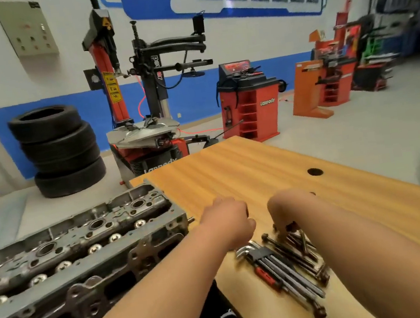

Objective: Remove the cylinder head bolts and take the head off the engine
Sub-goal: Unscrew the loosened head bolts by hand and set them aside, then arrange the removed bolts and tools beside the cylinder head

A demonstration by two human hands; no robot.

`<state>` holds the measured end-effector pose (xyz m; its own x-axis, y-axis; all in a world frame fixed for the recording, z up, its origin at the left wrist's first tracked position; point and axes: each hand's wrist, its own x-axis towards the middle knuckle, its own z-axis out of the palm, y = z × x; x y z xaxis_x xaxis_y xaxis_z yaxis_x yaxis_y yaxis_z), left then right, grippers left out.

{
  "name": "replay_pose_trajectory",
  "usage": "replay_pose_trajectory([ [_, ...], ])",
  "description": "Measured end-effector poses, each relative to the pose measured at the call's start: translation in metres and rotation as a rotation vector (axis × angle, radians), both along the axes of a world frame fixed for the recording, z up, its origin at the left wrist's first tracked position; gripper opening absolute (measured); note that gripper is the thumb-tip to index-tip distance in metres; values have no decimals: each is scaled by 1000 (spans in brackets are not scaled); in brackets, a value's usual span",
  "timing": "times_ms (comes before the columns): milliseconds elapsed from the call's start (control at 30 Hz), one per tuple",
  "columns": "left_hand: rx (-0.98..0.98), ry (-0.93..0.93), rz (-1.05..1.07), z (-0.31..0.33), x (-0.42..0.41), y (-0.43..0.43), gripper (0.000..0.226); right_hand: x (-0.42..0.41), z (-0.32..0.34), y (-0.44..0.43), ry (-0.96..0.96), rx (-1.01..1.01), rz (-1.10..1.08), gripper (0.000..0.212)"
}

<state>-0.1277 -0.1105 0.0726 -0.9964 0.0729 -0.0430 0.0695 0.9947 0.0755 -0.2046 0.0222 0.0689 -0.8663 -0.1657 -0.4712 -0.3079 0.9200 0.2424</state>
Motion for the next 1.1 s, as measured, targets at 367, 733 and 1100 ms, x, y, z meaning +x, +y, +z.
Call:
replay_pose_trajectory([
  [367,115,-194,271,-97,-1,27,66,7,-43,38,32,-257,-64,16],
  [733,437,-120,-52,-93,2,19,62,10,-25,-8,296,-506,-18,17],
  [1100,492,477,358,85,86,-137,19,17,26,-145,129,-1292,26,38],
])
